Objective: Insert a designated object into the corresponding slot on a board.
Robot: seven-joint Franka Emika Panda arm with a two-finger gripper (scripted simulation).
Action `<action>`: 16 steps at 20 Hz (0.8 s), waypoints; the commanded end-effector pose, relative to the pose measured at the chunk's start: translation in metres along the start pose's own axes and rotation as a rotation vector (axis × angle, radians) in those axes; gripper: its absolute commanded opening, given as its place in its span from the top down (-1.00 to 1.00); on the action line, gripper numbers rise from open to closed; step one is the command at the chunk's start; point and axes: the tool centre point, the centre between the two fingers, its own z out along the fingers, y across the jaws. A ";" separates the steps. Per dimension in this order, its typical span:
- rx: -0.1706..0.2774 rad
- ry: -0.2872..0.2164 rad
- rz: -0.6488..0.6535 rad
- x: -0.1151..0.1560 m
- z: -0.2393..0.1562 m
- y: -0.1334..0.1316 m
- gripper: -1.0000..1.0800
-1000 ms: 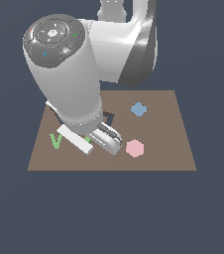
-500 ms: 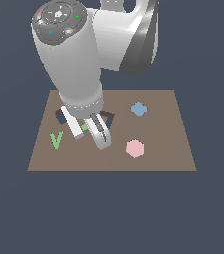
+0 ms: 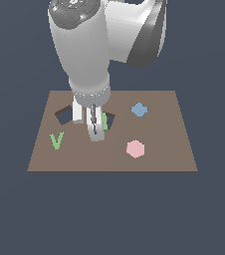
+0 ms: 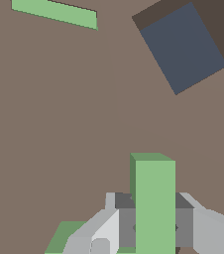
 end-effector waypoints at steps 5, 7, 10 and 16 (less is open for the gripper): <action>0.000 0.000 0.198 -0.013 -0.001 0.011 1.00; 0.000 0.000 0.245 -0.017 -0.001 0.013 1.00; 0.000 0.000 0.305 -0.021 -0.001 0.015 1.00; 0.000 -0.001 0.389 -0.028 -0.001 0.018 1.00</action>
